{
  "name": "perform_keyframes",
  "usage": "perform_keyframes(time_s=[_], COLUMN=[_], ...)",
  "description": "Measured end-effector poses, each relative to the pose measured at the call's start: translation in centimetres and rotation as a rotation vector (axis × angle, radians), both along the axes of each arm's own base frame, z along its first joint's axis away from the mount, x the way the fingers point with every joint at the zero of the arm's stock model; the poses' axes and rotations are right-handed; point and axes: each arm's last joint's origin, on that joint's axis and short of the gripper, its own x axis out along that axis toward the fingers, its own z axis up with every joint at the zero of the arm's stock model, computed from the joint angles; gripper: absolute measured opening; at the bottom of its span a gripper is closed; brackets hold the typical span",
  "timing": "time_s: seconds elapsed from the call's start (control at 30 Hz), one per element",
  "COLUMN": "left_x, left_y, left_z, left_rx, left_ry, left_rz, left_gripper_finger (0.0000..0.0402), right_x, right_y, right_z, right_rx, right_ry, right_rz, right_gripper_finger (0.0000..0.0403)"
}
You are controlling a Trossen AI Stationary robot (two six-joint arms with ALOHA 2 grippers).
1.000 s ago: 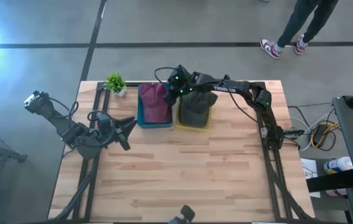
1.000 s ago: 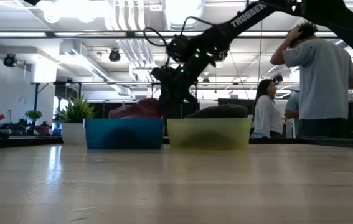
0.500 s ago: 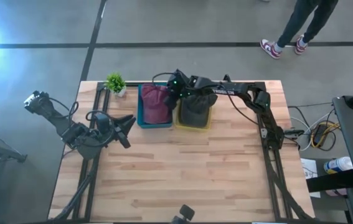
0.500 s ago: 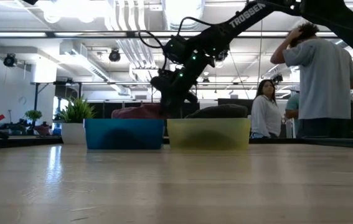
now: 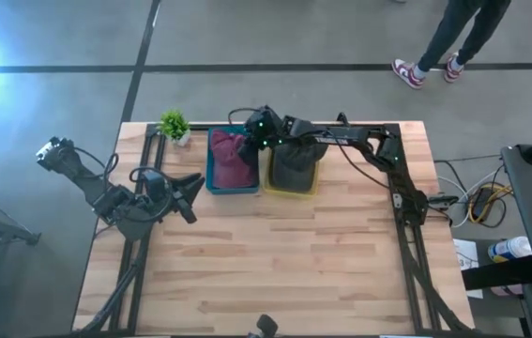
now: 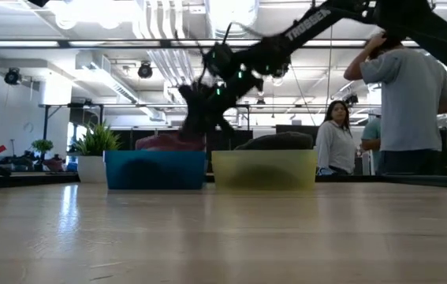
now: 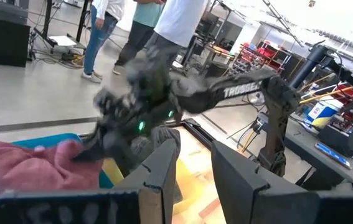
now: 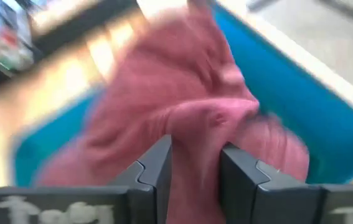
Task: Pick & Place hat
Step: Put the red cap into the blue bin
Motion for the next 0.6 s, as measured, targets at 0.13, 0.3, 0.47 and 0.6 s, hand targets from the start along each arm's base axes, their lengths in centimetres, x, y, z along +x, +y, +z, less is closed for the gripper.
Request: perform_keyframes(time_s=[0.13, 0.3, 0.47, 0.6], left_x=[0.0, 0.0, -0.1, -0.1], left_y=[0.0, 0.0, 0.1, 0.1], left_z=[0.0, -0.1, -0.2, -0.2], left_rx=[0.001, 0.012, 0.024, 0.025], left_ry=[0.002, 0.015, 0.028, 0.03], left_rz=[-0.003, -0.004, 0.001, 0.002], left_gripper_finger=[0.0097, 0.0097, 0.0097, 0.0097], right_x=[-0.4, -1.5, -1.9, -2.3], right_y=[0.6, 0.9, 0.9, 1.0], right_z=[4.1, 5.7, 4.5, 4.3], right_rx=[-0.021, -0.066, -0.042, -0.059], right_ry=[0.004, 0.242, 0.361, 0.412], right_rz=[0.012, -0.002, -0.014, 0.015], right_gripper_finger=[0.0102, 0.0102, 0.0102, 0.0095])
